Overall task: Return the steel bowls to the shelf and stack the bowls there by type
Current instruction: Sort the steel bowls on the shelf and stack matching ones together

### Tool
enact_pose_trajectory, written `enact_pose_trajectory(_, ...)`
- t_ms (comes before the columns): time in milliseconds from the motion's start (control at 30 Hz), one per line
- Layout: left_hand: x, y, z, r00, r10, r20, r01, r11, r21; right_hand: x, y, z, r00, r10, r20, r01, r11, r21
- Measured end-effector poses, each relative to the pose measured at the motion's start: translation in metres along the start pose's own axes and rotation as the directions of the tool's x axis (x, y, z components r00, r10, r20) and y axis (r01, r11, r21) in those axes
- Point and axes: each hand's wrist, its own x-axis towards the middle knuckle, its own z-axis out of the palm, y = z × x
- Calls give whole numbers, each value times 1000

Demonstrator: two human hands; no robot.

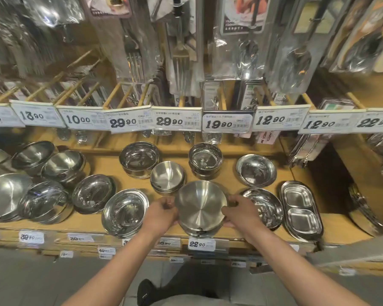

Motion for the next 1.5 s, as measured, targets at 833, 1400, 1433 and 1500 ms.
enact_pose_trajectory(833, 18, -1, 1, 992, 129, 5, -124, 941, 315, -12, 19, 15, 986, -134, -95, 105, 959, -263)
enact_pose_trajectory(1400, 17, 3, -22, 993, 105, -62, -92, 977, 193, 23, -15, -42, 970, -179, -165, 134, 959, -251)
enact_pose_trajectory(1433, 17, 4, -25, 990, 116, -75, -100, 977, 189, 33, -21, -57, 957, -184, -223, 115, 950, -289)
enact_pose_trajectory(1500, 15, 4, -28, 987, 127, -100, -107, 977, 184, 55, -28, -83, 926, -196, -323, 67, 927, -370)
